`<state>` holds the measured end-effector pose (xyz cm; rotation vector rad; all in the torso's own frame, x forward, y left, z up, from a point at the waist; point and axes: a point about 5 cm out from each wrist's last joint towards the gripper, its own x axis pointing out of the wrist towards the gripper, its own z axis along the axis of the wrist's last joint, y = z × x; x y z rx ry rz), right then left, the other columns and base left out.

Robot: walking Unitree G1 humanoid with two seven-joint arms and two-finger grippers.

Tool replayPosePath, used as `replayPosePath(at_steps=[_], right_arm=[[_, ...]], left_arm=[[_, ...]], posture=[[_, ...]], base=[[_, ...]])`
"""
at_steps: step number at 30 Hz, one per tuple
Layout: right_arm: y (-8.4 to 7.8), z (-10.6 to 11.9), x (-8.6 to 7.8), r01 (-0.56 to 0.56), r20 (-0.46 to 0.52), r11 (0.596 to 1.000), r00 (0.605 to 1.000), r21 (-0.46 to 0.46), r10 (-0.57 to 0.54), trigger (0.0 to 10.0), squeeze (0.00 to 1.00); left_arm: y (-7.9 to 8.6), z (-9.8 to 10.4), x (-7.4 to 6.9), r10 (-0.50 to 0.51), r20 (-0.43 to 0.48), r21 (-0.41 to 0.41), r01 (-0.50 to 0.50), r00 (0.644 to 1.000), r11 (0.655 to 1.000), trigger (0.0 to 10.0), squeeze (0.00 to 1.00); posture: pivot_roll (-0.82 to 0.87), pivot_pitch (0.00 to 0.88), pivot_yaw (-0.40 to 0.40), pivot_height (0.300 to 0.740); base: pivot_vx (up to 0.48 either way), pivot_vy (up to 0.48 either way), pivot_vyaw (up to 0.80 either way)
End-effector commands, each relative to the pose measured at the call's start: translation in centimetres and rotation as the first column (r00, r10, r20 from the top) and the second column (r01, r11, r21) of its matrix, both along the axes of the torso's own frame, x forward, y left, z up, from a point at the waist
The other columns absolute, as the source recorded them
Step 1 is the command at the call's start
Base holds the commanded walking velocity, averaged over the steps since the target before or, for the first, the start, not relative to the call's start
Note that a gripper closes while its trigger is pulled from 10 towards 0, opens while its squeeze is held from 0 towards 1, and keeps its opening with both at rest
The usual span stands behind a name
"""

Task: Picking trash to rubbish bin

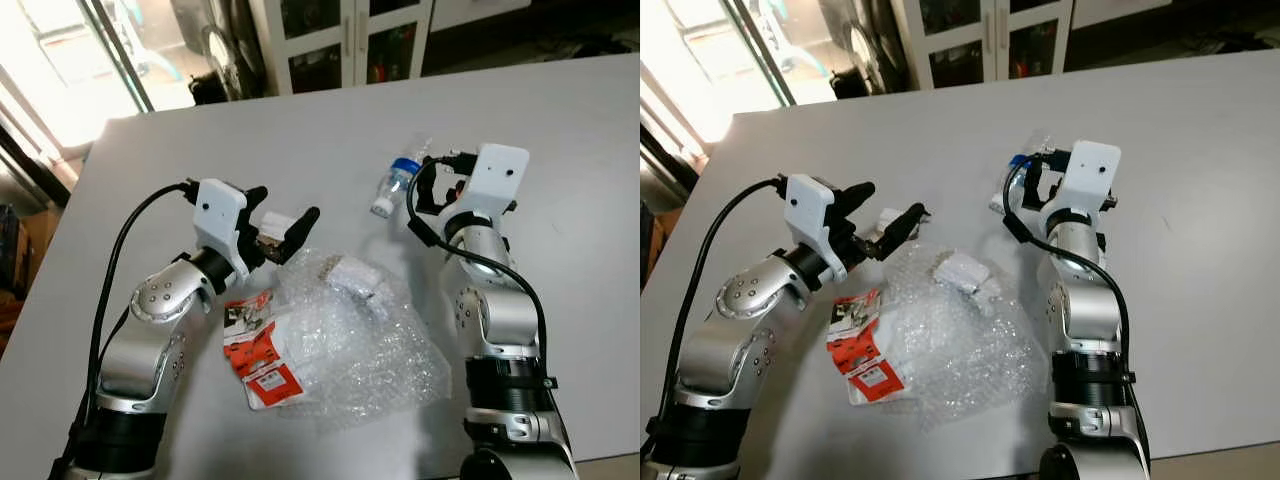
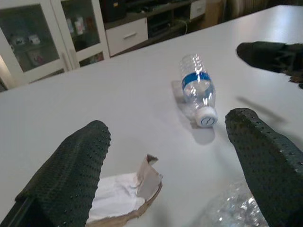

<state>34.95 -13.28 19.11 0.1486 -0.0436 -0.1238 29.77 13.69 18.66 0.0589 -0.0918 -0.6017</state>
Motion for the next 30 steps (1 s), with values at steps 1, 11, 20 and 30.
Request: replayPosePath(at_steps=[1,11,20,30], right_arm=[[0.6,0.0,0.4,-0.023,-0.005,0.999,1.000,0.049,0.023,10.0,0.00],[3.3,-0.1,1.9,-0.118,-0.024,0.985,0.992,0.128,0.122,10.0,0.00],[4.1,0.2,2.7,-0.125,-0.025,0.978,0.991,0.168,0.131,10.0,0.00],[4.4,0.4,3.5,-0.094,-0.041,0.964,0.993,0.247,0.108,10.0,0.00]], left_arm=[[0.2,0.3,-0.4,-0.002,0.006,0.001,0.002,1.000,1.000,10.0,0.00],[0.5,0.2,-0.9,0.010,-0.004,0.010,-0.010,1.000,1.000,10.0,0.00],[0.6,0.2,-1.1,0.015,-0.007,0.015,-0.015,1.000,1.000,10.0,0.00],[0.5,0.2,-1.3,0.005,-0.016,0.018,-0.005,1.000,1.000,10.0,0.00]], posture=[[0.14,0.206,0.107,0.740],[0.16,0.203,0.095,0.740],[0.17,0.206,0.092,0.740],[0.17,0.213,0.093,0.740]], base=[[0.000,0.000,0.00],[0.000,0.000,0.00],[0.000,0.000,0.00],[0.000,0.000,0.00]])
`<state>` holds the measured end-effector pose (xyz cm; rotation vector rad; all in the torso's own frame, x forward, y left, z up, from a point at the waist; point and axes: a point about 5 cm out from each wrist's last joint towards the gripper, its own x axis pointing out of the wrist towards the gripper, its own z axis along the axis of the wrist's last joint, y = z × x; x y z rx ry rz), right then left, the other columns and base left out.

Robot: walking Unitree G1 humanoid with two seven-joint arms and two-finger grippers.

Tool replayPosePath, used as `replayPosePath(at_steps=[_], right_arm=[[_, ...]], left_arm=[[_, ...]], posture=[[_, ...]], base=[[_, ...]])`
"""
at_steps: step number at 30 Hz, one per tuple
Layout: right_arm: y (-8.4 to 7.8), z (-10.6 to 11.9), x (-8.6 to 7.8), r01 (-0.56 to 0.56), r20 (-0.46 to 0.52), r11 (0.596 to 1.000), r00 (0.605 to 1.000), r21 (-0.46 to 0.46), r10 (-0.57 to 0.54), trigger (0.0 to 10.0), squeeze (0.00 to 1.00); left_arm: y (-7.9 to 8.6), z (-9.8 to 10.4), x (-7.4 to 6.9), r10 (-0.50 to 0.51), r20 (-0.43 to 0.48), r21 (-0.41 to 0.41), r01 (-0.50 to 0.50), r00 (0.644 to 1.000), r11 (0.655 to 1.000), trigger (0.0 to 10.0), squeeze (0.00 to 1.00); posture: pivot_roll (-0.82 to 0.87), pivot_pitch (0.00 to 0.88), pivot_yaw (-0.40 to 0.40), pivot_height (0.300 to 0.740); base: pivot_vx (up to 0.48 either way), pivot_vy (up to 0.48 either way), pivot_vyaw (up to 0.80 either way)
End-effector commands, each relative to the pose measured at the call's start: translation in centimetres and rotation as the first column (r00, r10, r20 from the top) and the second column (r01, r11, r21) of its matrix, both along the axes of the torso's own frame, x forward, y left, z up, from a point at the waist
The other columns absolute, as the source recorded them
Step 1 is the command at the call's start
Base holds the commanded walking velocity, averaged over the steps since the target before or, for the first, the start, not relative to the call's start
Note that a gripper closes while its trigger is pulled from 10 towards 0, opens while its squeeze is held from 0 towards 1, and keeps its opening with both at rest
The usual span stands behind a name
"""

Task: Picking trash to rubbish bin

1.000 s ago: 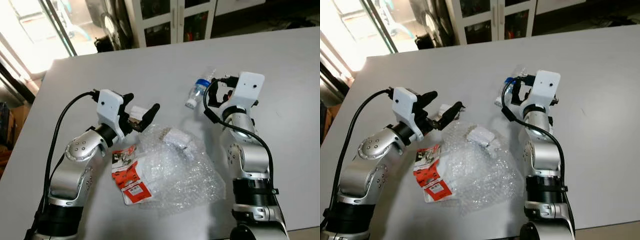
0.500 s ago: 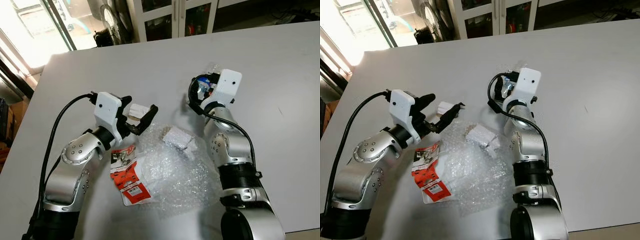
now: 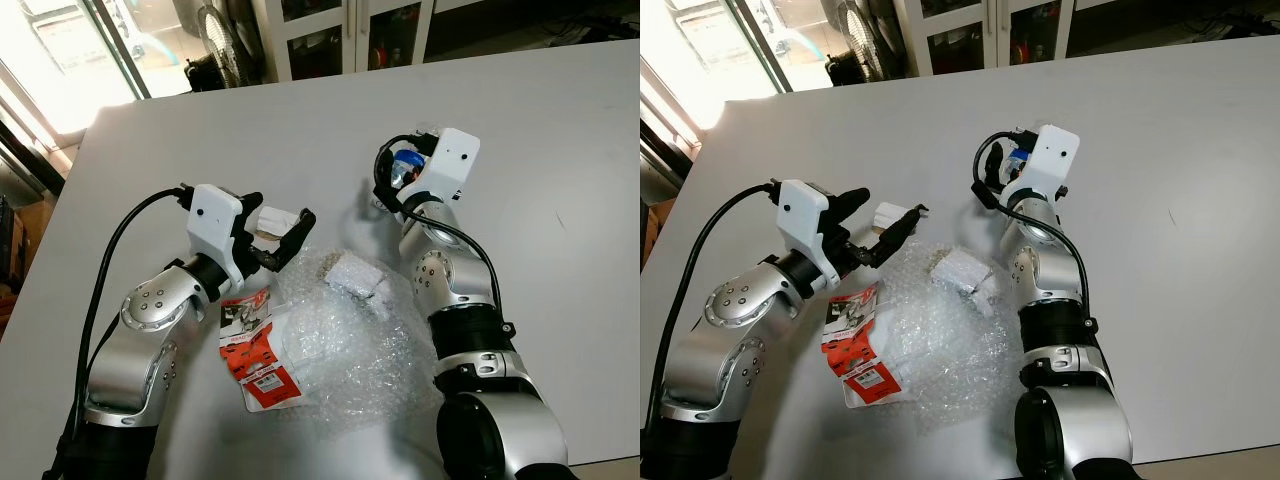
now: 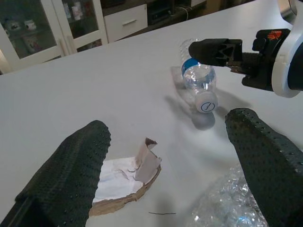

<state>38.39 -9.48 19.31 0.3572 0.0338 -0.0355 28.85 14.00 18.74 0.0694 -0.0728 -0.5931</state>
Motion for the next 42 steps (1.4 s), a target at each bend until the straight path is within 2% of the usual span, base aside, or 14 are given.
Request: replayPosePath(at_steps=[1,18,33,34,35,36,38,39,40,41,42], right_arm=[[0.6,0.1,0.1,-0.001,-0.006,0.999,1.000,0.046,0.002,10.0,0.00],[0.0,-1.7,0.9,0.031,-0.120,0.980,0.993,0.196,-0.007,10.0,0.00],[-1.0,-3.1,1.2,0.078,-0.207,0.964,0.978,0.255,-0.024,10.0,0.00],[-1.0,-3.3,1.2,0.086,-0.220,0.962,0.975,0.260,-0.028,9.2,0.00],[-1.1,-3.6,1.1,0.093,-0.229,0.959,0.973,0.267,-0.031,4.9,0.00],[-1.2,-3.7,1.1,0.098,-0.235,0.958,0.972,0.271,-0.033,4.9,0.00],[-1.4,-4.0,1.0,0.109,-0.246,0.956,0.968,0.273,-0.040,2.5,0.00],[-1.4,-4.0,1.0,0.109,-0.246,0.956,0.968,0.273,-0.040,2.5,0.00],[-1.5,-4.1,1.0,0.116,-0.254,0.953,0.966,0.279,-0.044,1.9,0.00],[-1.5,-4.3,1.0,0.122,-0.261,0.951,0.964,0.283,-0.046,0.7,0.00],[-1.5,-4.3,1.0,0.122,-0.261,0.951,0.964,0.283,-0.046,0.7,0.00]], left_arm=[[0.1,0.1,-0.4,-0.006,-0.003,0.003,0.006,1.000,1.000,10.0,0.00],[0.0,-0.1,-0.7,-0.019,-0.015,0.008,0.019,1.000,1.000,10.0,0.00],[-0.1,-0.2,-0.8,-0.027,-0.028,0.012,0.027,0.999,1.000,10.0,0.00],[-0.1,-0.2,-0.8,-0.028,-0.030,0.012,0.028,0.999,1.000,10.0,0.00],[-0.2,-0.3,-0.8,-0.028,-0.032,0.012,0.029,0.999,1.000,10.0,0.00],[-0.2,-0.3,-0.8,-0.029,-0.033,0.012,0.029,0.999,1.000,10.0,0.00],[-0.2,-0.3,-0.9,-0.029,-0.034,0.012,0.030,0.999,0.999,10.0,0.00],[-0.2,-0.3,-0.9,-0.029,-0.034,0.012,0.030,0.999,0.999,10.0,0.00],[-0.2,-0.3,-0.9,-0.029,-0.035,0.012,0.030,0.999,0.999,10.0,0.00],[-0.2,-0.4,-0.9,-0.030,-0.037,0.012,0.030,0.999,0.999,10.0,0.00],[-0.2,-0.4,-0.9,-0.030,-0.037,0.012,0.030,0.999,0.999,10.0,0.00]], posture=[[0.17,0.213,0.093,0.740],[0.18,0.215,0.093,0.740],[0.18,0.230,0.092,0.740],[0.18,0.230,0.092,0.740],[0.18,0.230,0.092,0.740],[0.18,0.230,0.092,0.740],[0.18,0.233,0.093,0.740],[0.18,0.233,0.093,0.740],[0.18,0.233,0.093,0.740],[0.18,0.234,0.092,0.740],[0.18,0.234,0.092,0.740]], base=[[0.000,0.000,0.00],[0.000,0.000,0.00],[0.000,0.000,0.00],[0.000,0.000,0.00],[0.000,0.000,0.00],[0.000,0.000,0.00],[0.000,0.000,0.00],[0.000,0.000,0.00],[0.000,0.000,0.00],[0.000,0.000,0.00],[0.000,0.000,0.00]])
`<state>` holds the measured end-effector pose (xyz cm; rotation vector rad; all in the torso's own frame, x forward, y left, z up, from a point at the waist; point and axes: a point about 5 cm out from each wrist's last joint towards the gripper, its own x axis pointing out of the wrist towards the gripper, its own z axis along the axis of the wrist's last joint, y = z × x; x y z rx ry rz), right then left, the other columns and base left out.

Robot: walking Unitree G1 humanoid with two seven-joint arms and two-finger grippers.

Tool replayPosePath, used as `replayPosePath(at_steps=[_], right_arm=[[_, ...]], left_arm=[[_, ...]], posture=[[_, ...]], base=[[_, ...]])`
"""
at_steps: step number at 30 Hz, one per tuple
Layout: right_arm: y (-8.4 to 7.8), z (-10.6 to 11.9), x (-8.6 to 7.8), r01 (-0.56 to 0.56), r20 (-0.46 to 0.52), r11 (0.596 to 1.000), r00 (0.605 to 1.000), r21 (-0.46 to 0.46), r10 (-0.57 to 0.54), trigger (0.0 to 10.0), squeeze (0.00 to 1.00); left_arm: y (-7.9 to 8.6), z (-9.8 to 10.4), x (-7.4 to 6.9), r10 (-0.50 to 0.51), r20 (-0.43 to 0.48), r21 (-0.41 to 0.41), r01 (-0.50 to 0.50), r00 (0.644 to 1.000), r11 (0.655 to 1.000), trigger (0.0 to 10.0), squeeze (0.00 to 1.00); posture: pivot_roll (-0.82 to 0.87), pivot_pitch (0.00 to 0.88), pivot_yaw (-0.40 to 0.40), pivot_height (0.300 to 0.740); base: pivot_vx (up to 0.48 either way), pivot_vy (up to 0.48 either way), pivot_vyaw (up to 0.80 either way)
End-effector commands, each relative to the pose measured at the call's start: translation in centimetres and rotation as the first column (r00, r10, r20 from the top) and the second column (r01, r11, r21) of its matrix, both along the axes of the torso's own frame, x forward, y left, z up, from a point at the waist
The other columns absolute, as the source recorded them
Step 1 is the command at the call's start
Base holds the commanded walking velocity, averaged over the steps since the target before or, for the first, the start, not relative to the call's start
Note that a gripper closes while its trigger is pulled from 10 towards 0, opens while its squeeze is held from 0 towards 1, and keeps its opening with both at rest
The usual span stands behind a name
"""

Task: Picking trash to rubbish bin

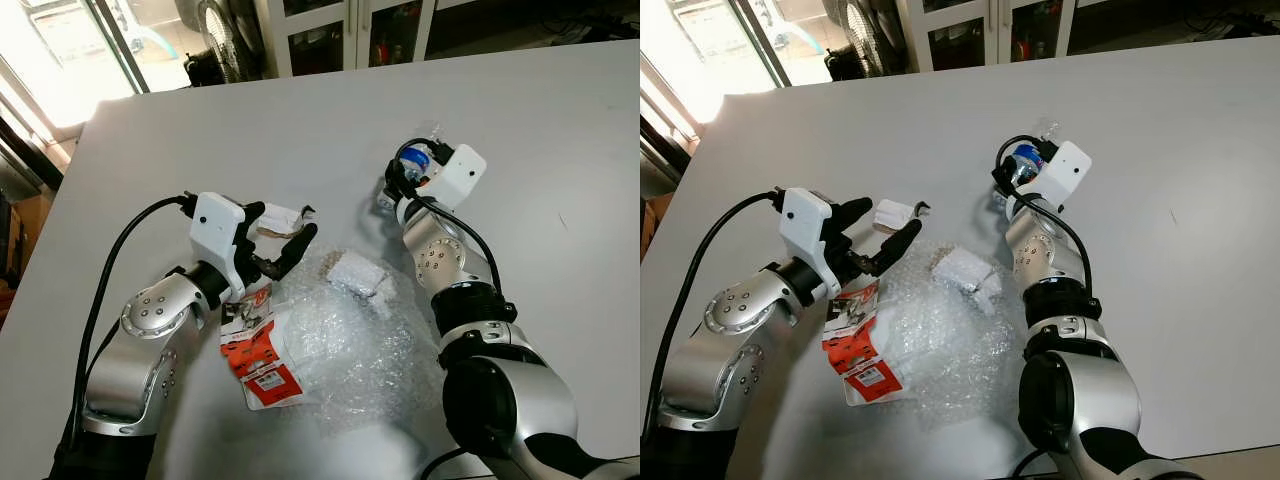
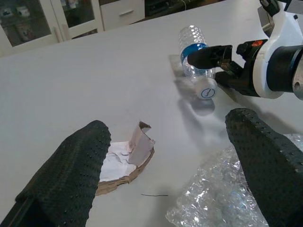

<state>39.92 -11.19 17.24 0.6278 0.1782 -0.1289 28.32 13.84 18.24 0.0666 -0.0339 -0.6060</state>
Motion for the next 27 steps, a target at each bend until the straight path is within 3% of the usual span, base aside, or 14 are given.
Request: replayPosePath(at_steps=[1,11,12,13,14,15,16,18,19,20,21,27], right_arm=[[0.1,-2.4,-0.6,0.012,-0.112,0.999,0.994,0.037,-0.008,0.0,0.00],[-0.3,-3.1,-0.7,0.031,-0.140,0.999,0.990,0.041,-0.025,0.1,0.00],[-0.4,-3.2,-0.7,0.031,-0.143,0.999,0.989,0.038,-0.025,1.8,0.00],[-0.4,-3.2,-0.7,0.031,-0.146,0.999,0.989,0.036,-0.025,1.8,0.00],[-0.4,-3.4,-0.8,0.030,-0.153,0.999,0.988,0.032,-0.025,9.0,0.00],[-0.4,-3.4,-0.8,0.030,-0.153,0.999,0.988,0.032,-0.025,9.0,0.00],[-0.4,-3.5,-0.8,0.026,-0.160,0.999,0.987,0.024,-0.022,10.0,0.00],[-0.4,-3.7,-0.8,0.021,-0.178,1.000,0.984,0.008,-0.019,10.0,0.00],[-0.4,-3.8,-0.9,0.020,-0.186,1.000,0.982,0.002,-0.019,10.0,0.50],[-0.3,-3.9,-0.9,0.013,-0.195,1.000,0.981,-0.007,-0.014,10.0,0.85],[-0.2,-4.0,-0.9,0.007,-0.205,1.000,0.979,-0.015,-0.010,10.0,0.97],[-0.3,-5.0,-1.3,0.005,-0.258,0.999,0.966,-0.045,-0.016,10.0,0.96]], left_arm=[[0.0,0.1,-0.4,-0.019,-0.003,0.004,0.019,1.000,1.000,10.0,0.00],[-0.1,-0.2,-0.6,-0.024,-0.017,0.011,0.024,1.000,1.000,10.0,0.00],[-0.1,-0.2,-0.6,-0.024,-0.018,0.013,0.024,1.000,1.000,10.0,0.00],[-0.1,-0.2,-0.6,-0.024,-0.019,0.013,0.024,1.000,1.000,10.0,0.00],[-0.1,-0.3,-0.6,-0.024,-0.020,0.014,0.025,0.999,1.000,10.0,0.00],[-0.1,-0.3,-0.6,-0.024,-0.020,0.014,0.025,0.999,1.000,10.0,0.00],[-0.1,-0.3,-0.7,-0.025,-0.022,0.015,0.025,0.999,1.000,10.0,0.00],[-0.1,-0.3,-0.7,-0.027,-0.024,0.017,0.027,0.999,0.999,10.0,0.00],[-0.1,-0.3,-0.7,-0.027,-0.024,0.017,0.028,0.999,0.999,10.0,0.00],[-0.1,-0.3,-0.7,-0.027,-0.025,0.018,0.027,0.999,0.999,10.0,0.00],[-0.1,-0.4,-0.6,-0.026,-0.025,0.019,0.027,0.999,0.999,10.0,0.00],[-0.2,-0.4,-0.5,-0.027,-0.026,0.019,0.028,0.999,0.999,10.0,0.00]], posture=[[0.18,0.236,0.091,0.740],[0.18,0.236,0.092,0.740],[0.18,0.234,0.092,0.740],[0.18,0.234,0.092,0.740],[0.19,0.228,0.094,0.740],[0.19,0.228,0.094,0.740],[0.19,0.228,0.094,0.740],[0.19,0.228,0.094,0.740],[0.19,0.228,0.094,0.740],[0.19,0.228,0.094,0.740],[0.18,0.226,0.092,0.740],[0.18,0.225,0.091,0.740]], base=[[0.000,0.000,0.00],[0.000,0.000,0.00],[0.000,0.000,0.00],[0.000,0.000,0.00],[0.000,0.000,0.00],[0.000,0.000,0.00],[0.000,0.000,0.00],[0.000,0.000,0.00],[0.000,0.000,0.00],[0.000,0.000,0.00],[0.000,0.000,0.00],[0.000,0.000,0.00]])
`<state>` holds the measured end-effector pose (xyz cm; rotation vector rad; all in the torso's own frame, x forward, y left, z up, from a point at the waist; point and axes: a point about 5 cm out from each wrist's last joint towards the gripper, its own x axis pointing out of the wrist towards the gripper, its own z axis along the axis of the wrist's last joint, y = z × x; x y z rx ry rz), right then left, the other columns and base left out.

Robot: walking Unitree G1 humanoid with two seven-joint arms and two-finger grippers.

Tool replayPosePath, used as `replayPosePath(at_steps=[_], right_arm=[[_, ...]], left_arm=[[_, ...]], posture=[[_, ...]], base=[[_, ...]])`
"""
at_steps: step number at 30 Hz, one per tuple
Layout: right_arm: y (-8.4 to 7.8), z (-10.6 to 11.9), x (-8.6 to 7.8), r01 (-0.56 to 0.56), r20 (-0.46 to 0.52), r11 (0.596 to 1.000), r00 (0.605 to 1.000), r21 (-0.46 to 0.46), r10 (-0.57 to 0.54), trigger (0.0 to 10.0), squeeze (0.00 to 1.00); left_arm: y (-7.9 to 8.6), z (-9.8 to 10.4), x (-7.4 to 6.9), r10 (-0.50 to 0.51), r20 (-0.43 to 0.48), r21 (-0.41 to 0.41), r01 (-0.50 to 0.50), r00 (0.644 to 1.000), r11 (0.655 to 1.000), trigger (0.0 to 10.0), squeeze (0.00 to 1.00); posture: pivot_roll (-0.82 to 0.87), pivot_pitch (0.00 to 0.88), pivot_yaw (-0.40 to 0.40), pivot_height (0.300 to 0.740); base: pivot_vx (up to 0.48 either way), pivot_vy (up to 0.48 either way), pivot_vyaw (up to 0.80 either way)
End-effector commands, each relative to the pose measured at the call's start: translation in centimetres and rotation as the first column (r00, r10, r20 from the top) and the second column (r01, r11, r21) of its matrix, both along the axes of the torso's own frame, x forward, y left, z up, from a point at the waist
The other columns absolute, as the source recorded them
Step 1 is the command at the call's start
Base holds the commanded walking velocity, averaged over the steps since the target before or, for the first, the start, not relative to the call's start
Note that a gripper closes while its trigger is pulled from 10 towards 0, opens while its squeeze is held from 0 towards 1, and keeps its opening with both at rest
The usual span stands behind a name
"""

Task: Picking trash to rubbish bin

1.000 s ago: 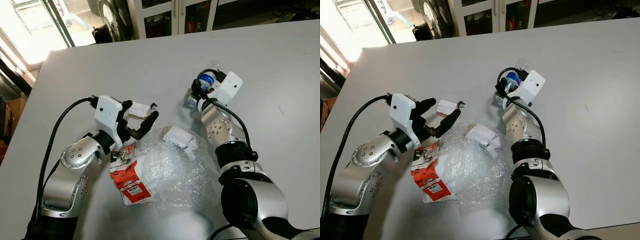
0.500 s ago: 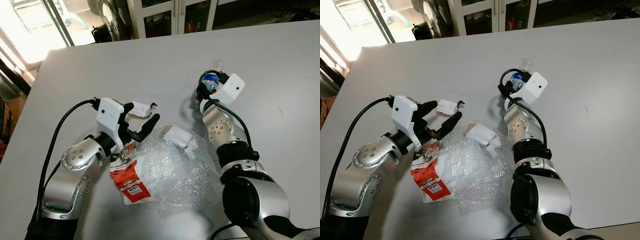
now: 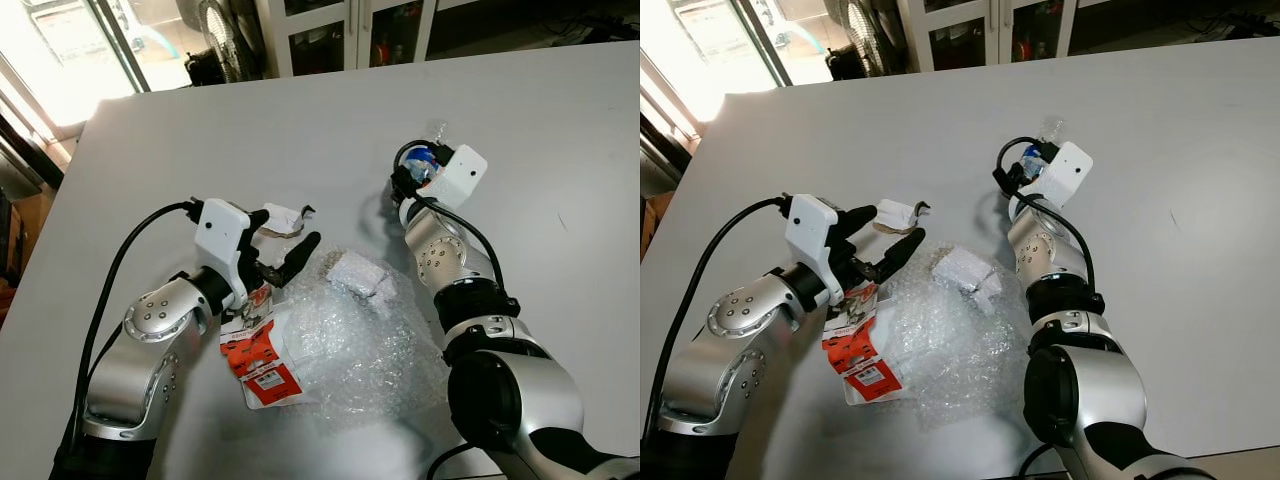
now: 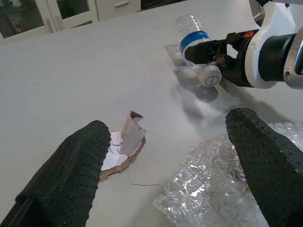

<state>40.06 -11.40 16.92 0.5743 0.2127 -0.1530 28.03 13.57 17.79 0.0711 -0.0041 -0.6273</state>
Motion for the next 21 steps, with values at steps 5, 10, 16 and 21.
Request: replayPosePath(at_steps=[5,10,16,21], right_arm=[[-0.2,-5.5,-1.8,-0.011,-0.258,1.000,0.966,-0.012,0.008,10.0,0.88],[0.2,-6.0,-2.0,-0.052,-0.277,0.998,0.960,-0.020,0.044,10.0,0.12],[0.6,-6.8,-2.4,-0.085,-0.310,0.996,0.948,-0.011,0.077,10.0,0.00],[0.7,-7.5,-2.7,-0.113,-0.349,0.994,0.931,-0.011,0.102,10.0,0.00]], left_arm=[[0.1,0.0,-0.2,-0.010,-0.001,0.006,0.010,1.000,1.000,10.0,0.00],[0.0,-0.1,-0.3,-0.011,-0.007,0.006,0.011,1.000,1.000,10.0,0.00],[0.0,-0.2,-0.3,-0.013,-0.012,0.006,0.013,1.000,1.000,10.0,0.00],[-0.1,-0.3,-0.3,-0.016,-0.017,0.005,0.016,1.000,1.000,10.0,0.00]], posture=[[0.18,0.225,0.090,0.740],[0.18,0.224,0.086,0.740],[0.18,0.222,0.082,0.740],[0.18,0.224,0.076,0.740]], base=[[0.000,0.000,0.00],[0.000,0.000,0.00],[0.000,0.000,0.00],[0.000,0.000,0.00]])
